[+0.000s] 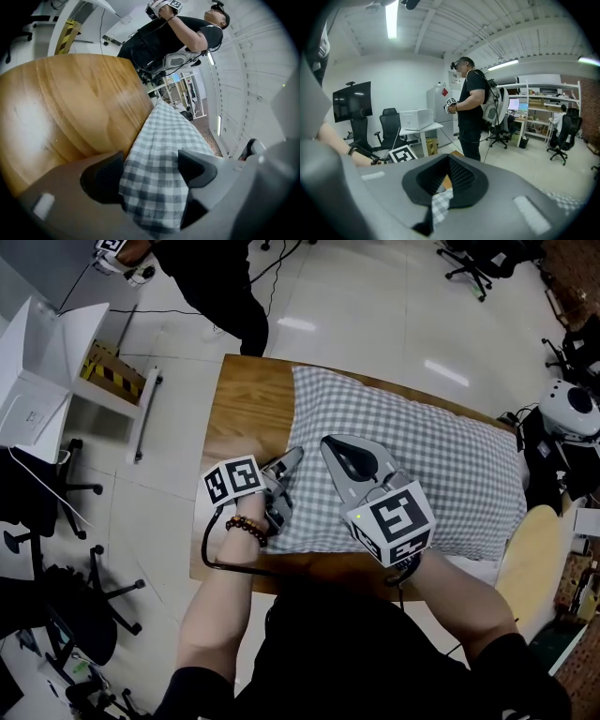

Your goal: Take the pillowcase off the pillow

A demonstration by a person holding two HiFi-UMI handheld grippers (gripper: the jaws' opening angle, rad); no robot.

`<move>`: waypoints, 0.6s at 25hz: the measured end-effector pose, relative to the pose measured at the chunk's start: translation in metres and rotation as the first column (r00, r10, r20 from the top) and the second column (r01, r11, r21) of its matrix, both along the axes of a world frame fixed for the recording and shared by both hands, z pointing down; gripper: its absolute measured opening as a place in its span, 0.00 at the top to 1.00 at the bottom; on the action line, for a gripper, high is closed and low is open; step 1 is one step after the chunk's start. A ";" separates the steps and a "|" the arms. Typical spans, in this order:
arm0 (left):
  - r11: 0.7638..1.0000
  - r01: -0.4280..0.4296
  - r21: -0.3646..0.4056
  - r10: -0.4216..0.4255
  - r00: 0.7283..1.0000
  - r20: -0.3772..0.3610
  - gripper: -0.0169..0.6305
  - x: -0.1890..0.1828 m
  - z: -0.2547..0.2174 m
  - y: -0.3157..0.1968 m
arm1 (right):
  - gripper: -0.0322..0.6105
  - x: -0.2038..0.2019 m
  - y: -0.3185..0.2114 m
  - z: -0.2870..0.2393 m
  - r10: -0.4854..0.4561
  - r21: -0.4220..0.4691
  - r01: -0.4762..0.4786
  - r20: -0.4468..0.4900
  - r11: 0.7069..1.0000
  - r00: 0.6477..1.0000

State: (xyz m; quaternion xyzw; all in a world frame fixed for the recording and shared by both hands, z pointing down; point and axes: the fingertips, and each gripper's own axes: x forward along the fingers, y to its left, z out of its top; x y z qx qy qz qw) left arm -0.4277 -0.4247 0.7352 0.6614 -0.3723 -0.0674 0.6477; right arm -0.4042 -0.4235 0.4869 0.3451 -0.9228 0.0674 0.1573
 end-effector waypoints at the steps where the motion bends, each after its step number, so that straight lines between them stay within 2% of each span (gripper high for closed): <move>1: 1.000 0.001 -0.015 -0.001 1.000 -0.013 0.42 0.001 0.003 0.001 | 0.95 0.000 0.000 0.000 0.000 -0.001 0.000 0.001 1.000 1.000; 4: 0.999 0.002 -0.045 -0.004 0.998 -0.059 0.42 0.004 0.009 0.003 | 0.95 -0.002 0.001 0.001 -0.001 -0.001 0.001 0.001 1.000 1.000; 7: 0.999 -0.004 -0.035 0.001 0.996 -0.094 0.50 0.009 0.007 0.002 | 0.95 -0.002 0.002 0.003 -0.005 -0.001 0.005 0.003 1.000 1.000; 11: 1.000 -0.016 0.014 0.018 0.995 -0.093 0.69 0.010 -0.007 -0.001 | 0.95 -0.003 0.003 0.000 -0.011 0.003 0.011 0.006 1.000 1.000; 13: 0.999 -0.024 0.042 0.027 0.997 -0.074 0.82 0.010 -0.013 -0.002 | 0.95 -0.004 0.003 -0.002 -0.011 0.006 0.011 0.007 1.000 1.000; 15: 0.997 -0.031 0.070 0.034 0.998 -0.045 0.90 0.009 -0.019 -0.003 | 0.95 -0.004 0.003 -0.002 -0.011 0.009 0.011 0.008 1.000 1.000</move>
